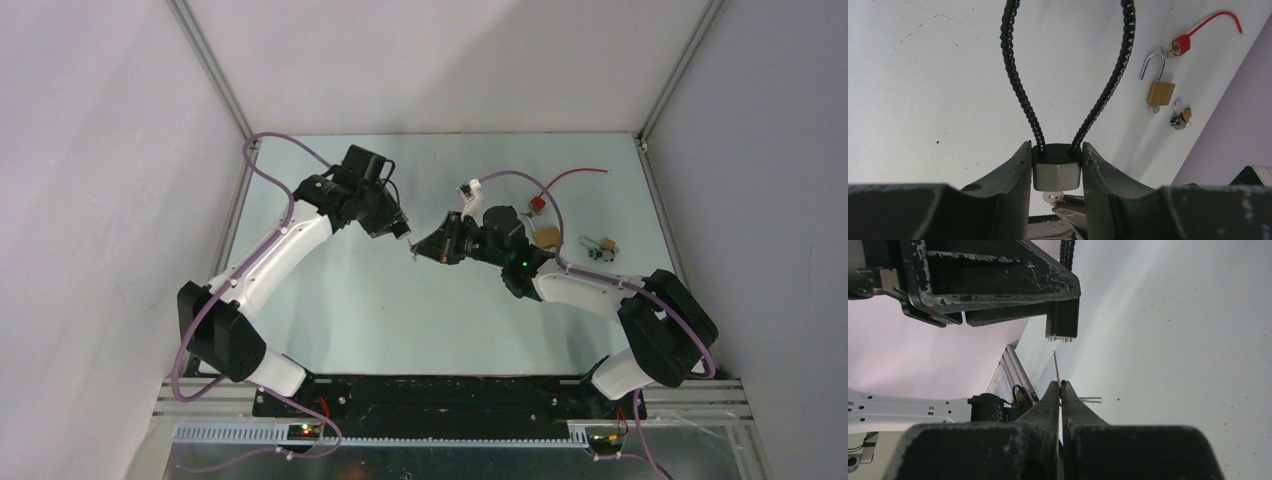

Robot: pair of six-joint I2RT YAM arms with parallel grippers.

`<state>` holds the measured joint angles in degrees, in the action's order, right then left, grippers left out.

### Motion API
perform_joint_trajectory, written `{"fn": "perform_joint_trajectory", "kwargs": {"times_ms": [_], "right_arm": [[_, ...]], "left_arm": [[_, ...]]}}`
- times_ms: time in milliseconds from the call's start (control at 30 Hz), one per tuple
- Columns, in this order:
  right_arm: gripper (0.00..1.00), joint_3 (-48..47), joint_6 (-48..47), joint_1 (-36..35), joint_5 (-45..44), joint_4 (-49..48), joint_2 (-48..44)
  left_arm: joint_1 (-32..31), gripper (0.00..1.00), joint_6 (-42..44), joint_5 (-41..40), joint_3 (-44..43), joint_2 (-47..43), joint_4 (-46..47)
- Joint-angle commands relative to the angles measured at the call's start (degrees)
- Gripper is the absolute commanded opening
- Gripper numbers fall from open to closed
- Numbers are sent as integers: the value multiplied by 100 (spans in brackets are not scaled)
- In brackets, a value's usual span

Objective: Unlock with the key

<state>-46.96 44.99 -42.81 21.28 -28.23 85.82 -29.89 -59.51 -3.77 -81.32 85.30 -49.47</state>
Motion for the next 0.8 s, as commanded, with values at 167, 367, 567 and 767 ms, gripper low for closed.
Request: {"fn": "perform_joint_trajectory", "kwargs": {"times_ms": [167,367,567,767], "right_arm": [[0,-327,20,-11,-52,-377,97],[0,-395,-6,-13,-62,-202,137],[0,-402,-34,-10,-122,-117,115],[0,-402,-34,-13,-178,-71,110]], "left_arm": [[-41,17,16,100,20,-294,51],[-67,17,1,120,2,-286,52],[-78,17,18,168,-64,-286,51],[-87,17,11,221,-41,-345,50]]}}
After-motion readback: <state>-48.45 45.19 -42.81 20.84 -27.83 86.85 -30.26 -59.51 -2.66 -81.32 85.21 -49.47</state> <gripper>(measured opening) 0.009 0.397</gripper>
